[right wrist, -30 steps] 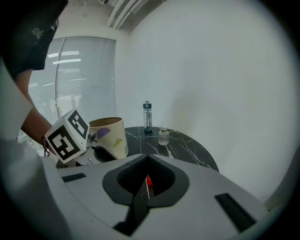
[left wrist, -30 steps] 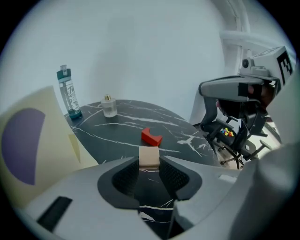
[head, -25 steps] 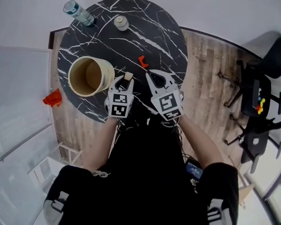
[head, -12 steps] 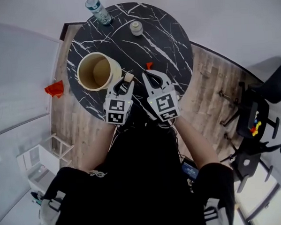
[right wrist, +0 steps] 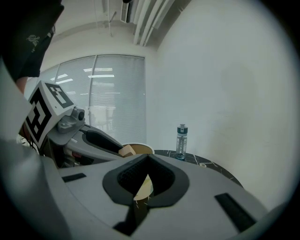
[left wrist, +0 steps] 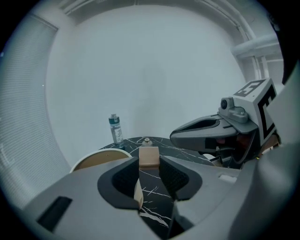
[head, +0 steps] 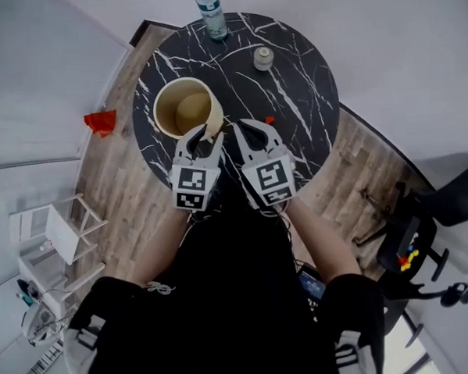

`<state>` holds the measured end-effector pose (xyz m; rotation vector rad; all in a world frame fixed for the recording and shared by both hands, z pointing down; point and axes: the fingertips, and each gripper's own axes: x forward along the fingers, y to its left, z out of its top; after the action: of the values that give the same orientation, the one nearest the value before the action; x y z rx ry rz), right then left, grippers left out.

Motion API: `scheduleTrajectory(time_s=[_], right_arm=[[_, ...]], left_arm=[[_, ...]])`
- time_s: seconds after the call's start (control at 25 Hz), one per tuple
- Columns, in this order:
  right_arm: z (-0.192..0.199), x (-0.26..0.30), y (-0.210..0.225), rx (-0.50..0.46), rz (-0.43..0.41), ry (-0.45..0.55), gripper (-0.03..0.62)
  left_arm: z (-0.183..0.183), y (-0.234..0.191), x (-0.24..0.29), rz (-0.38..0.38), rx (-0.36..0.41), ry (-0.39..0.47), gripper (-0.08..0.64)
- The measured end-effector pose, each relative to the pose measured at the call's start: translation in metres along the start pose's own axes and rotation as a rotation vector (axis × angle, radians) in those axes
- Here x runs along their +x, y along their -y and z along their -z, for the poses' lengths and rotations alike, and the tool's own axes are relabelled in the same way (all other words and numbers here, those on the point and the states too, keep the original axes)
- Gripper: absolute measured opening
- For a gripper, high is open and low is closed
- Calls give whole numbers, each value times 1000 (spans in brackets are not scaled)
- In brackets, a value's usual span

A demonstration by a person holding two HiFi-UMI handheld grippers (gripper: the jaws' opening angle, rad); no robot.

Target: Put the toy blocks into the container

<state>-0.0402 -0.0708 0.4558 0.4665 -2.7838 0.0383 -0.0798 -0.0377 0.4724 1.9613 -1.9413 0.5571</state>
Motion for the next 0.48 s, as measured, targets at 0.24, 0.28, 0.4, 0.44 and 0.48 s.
scheduleTrajectory(time_s=[0.24,0.28,0.4,0.44,0.48], right_arm=[[-22,23,-29,-35,-109,31,-3],[-25,28,-34,-38,-126,34,-3],[-32,40,-51,-55,-172,40,-3],[-35,44,-56,-62,-185,43,-3],[-37,48,-61,-69,-196,45,-3]], left_arm=[[-7,-35,-28,-119,-50,47,132],[-6,-42,-33,-137,-59,49,131],[0,-63,-48,-188,-94,53,132],[2,-70,-52,-203,-103,54,132],[4,-77,-56,-215,-105,55,132]])
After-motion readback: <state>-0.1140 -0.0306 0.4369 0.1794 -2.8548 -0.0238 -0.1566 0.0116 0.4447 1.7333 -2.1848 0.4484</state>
